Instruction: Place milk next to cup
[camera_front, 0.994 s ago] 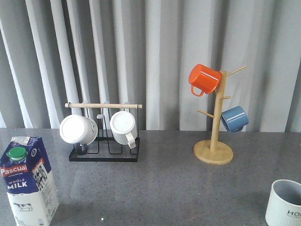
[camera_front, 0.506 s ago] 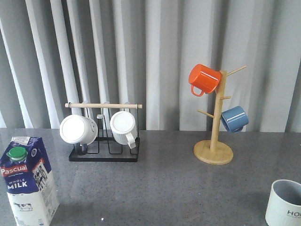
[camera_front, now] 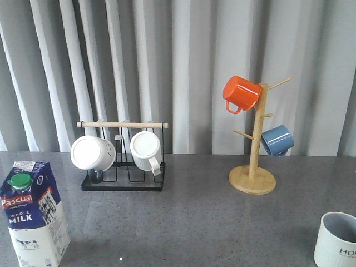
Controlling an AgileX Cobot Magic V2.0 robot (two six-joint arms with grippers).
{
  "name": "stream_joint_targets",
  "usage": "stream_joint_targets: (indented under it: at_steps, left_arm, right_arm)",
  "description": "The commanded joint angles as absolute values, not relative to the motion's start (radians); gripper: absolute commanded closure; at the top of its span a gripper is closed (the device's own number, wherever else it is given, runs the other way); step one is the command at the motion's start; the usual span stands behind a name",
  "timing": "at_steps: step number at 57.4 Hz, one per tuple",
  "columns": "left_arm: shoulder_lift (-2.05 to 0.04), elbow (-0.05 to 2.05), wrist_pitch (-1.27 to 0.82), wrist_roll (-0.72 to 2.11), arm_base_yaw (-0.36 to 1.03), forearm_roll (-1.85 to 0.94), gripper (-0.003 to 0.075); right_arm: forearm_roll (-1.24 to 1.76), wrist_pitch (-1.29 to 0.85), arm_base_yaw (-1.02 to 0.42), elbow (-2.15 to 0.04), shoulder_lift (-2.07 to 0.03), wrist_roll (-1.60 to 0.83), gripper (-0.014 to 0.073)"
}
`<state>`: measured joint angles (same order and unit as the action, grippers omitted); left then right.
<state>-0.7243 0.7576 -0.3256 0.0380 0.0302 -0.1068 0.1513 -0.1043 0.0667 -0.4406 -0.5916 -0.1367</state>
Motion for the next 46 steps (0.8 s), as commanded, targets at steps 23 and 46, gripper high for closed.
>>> stream_joint_targets:
  at_steps: [23, 46]
  left_arm:
    - [-0.725, 0.792, -0.257, 0.032, 0.059, -0.107, 0.0635]
    - [-0.723, 0.792, -0.288, 0.032, 0.091, -0.111, 0.0629]
  right_arm:
    - [0.042, -0.093, 0.075, -0.475, -0.644, -0.142, 0.0037]
    - [-0.078, -0.064, 0.215, -0.475, -0.82, -0.058, 0.0049]
